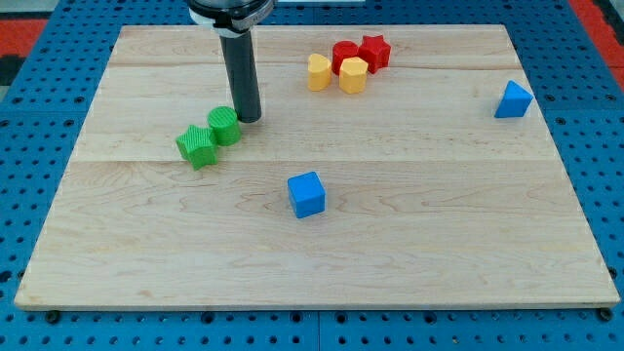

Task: Slightly push the blue triangle to the left side of the board

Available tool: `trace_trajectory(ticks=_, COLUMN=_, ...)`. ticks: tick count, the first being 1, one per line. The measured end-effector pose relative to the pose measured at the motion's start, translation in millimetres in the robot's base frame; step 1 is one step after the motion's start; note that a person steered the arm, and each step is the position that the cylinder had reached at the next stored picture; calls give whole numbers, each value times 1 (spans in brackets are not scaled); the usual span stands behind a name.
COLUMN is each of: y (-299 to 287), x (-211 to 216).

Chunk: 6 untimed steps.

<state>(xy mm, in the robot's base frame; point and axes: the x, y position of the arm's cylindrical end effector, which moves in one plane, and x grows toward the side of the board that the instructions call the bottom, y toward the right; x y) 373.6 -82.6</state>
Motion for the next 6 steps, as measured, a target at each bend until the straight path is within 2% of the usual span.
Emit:
trace_trajectory(ticks=2, y=140, x=-11)
trace_trajectory(ticks=3, y=196, x=-35)
trace_trajectory(ticks=5, y=382, x=-78)
trace_trajectory(ticks=6, y=406, x=-53)
